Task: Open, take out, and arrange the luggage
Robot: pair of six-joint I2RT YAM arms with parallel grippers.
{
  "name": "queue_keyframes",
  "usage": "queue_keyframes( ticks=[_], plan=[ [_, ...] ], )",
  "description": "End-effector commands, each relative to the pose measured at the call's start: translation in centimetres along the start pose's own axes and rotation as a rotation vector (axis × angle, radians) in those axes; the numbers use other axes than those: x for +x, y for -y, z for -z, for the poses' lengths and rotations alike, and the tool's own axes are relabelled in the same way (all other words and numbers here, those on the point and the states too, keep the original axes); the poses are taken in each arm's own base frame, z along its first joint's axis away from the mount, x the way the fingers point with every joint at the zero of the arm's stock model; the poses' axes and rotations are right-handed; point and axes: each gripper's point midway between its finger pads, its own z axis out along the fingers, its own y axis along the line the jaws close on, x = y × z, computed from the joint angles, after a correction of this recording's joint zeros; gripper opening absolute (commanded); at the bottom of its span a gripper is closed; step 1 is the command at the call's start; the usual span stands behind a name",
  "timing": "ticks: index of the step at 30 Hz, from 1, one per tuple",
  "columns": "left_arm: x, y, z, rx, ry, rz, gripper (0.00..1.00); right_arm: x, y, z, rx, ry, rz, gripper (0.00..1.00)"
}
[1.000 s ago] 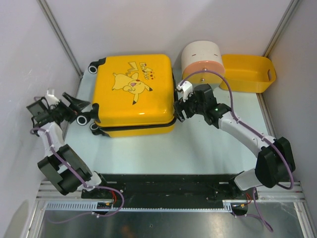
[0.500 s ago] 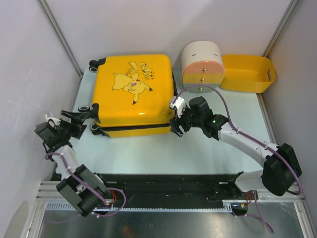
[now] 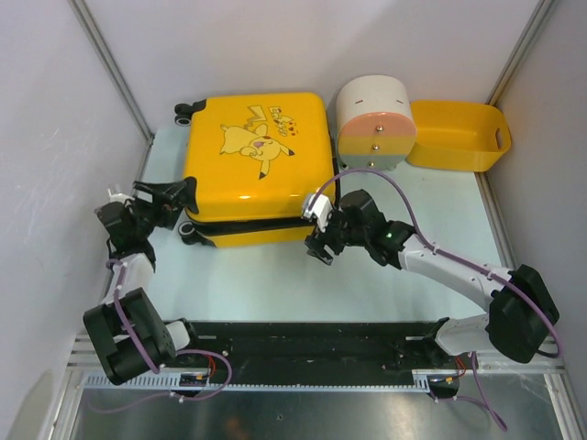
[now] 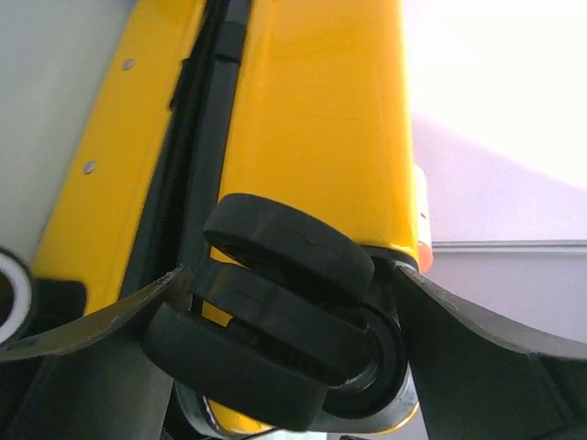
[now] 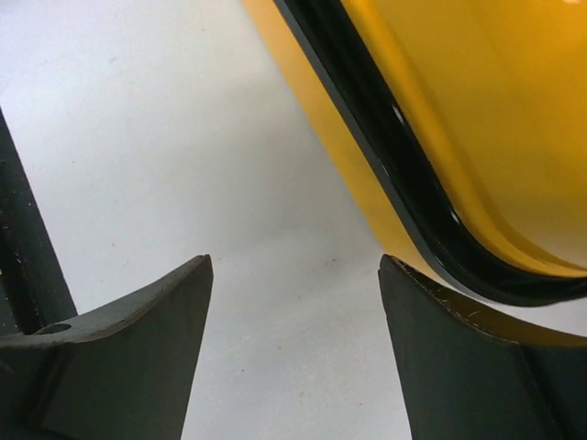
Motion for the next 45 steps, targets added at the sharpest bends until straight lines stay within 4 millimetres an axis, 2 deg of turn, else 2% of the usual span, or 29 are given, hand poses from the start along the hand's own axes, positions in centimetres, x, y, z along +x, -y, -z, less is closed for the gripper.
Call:
queue_keyframes(
  ticks=[1,4,7,8,10,11,14,15,16,17,19,21,22,23,26,29,30,32,35,40,45],
  plan=[
    [-0.9,10.9,1.4,0.299,0.008,-0.194,0.82,-2.4,-0.7,0.3,0.008,0.088,0.076,0.78],
    [-1.4,14.0,2.4,0.359,0.033,-0.242,0.77,-3.0,-1.3,-0.2,0.012,0.111,0.125,0.78],
    [-1.9,16.6,3.1,0.407,0.044,-0.28,0.75,-4.3,-0.7,-0.8,0.068,0.154,0.179,0.78],
    [-2.2,17.7,3.4,0.426,0.049,-0.295,0.74,-5.7,0.1,-0.8,0.118,0.2,0.199,0.78],
    [-2.5,18.6,3.6,0.441,0.054,-0.303,0.73,-6.8,0.6,-1.3,0.152,0.238,0.233,0.78],
    [-2.8,19.4,3.6,0.453,0.061,-0.314,0.74,-8.1,1.1,-1.3,0.184,0.282,0.266,0.77],
    [-3.3,19.7,3.3,0.453,0.066,-0.312,0.74,-9.1,1.3,-2.4,0.199,0.294,0.305,0.75],
    [-3.3,19.4,2.9,0.448,0.054,-0.31,0.74,-9.2,1.3,-2.6,0.2,0.292,0.304,0.75],
    [-3.3,19.1,2.8,0.437,0.049,-0.322,0.8,-9.2,1.1,-2.7,0.192,0.291,0.308,0.75],
    [-3.5,18.4,2.9,0.413,0.052,-0.323,0.99,-9.0,0.9,-2.7,0.179,0.283,0.313,0.75],
    [-3.7,16.5,3.6,0.328,0.084,-0.305,1.0,-8.6,0.5,-2.1,0.159,0.262,0.31,0.74],
    [-3.3,12.8,3.9,0.228,0.083,-0.252,1.0,-8.1,0.2,-1.7,0.144,0.243,0.295,0.74],
    [-3.3,11.9,4.6,0.193,0.108,-0.276,1.0,-7.6,0.1,-1.4,0.138,0.221,0.282,0.74],
    [-3.1,9.3,4.7,0.134,0.11,-0.242,1.0,-7.2,0.3,-1.2,0.146,0.206,0.269,0.74],
    [-1.8,3.8,4.6,-0.009,0.07,-0.165,1.0,-6.4,0.5,-0.8,0.146,0.176,0.229,0.74],
    [-0.1,0.4,4.5,-0.068,0.036,-0.095,1.0,-5.9,0.7,-0.5,0.147,0.155,0.218,0.74],
    [0.1,0.1,4.5,-0.072,0.034,-0.079,1.0,-5.0,0.6,-0.5,0.141,0.123,0.21,0.74],
    [0.6,-0.8,4.3,-0.085,0.029,-0.057,1.0,-4.6,0.9,-0.3,0.144,0.108,0.197,0.75],
    [1.3,-0.5,3.7,-0.046,0.024,-0.015,1.0,-4.3,1.0,-0.3,0.143,0.099,0.19,0.75],
    [4.0,1.2,2.8,0.016,-0.029,0.019,1.0,-4.4,1.2,-0.5,0.149,0.104,0.2,0.75],
    [3.3,2.8,2.7,0.055,-0.005,0.054,0.97,-4.6,1.3,-0.5,0.151,0.111,0.199,0.75]
  ],
)
